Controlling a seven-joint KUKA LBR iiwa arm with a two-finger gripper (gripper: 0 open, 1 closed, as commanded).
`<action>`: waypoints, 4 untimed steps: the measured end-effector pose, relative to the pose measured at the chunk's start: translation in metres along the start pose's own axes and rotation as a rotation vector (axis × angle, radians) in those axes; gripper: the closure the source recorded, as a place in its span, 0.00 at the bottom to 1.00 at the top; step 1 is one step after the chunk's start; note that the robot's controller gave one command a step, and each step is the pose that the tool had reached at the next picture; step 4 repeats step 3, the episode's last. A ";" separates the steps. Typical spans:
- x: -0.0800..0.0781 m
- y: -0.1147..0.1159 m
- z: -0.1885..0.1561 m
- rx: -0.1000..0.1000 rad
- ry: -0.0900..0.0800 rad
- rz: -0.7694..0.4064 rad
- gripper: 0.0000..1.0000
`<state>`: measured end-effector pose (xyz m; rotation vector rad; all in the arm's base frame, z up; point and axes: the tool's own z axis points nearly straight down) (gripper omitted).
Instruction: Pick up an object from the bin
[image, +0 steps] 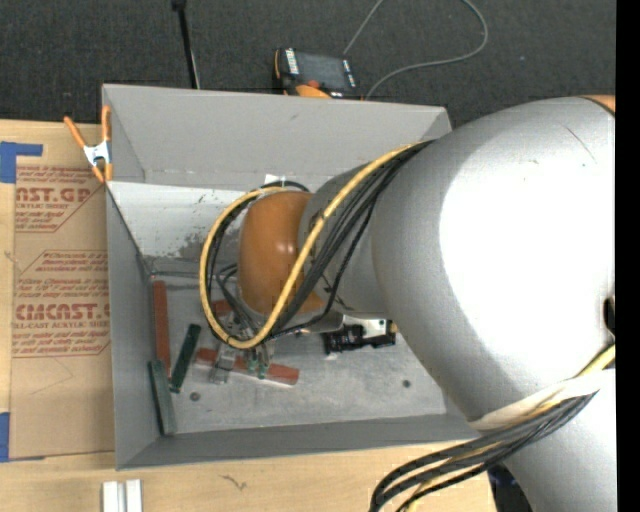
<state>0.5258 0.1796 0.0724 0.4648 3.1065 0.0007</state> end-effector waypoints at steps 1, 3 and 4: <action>0.006 -0.003 -0.096 -0.004 -0.006 -0.027 1.00; 0.020 0.014 -0.180 -0.005 -0.008 -0.236 1.00; 0.020 0.014 -0.180 -0.005 -0.008 -0.236 1.00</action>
Offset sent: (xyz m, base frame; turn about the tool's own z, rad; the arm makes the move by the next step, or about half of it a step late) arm -0.0081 -0.0018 0.0916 -0.0263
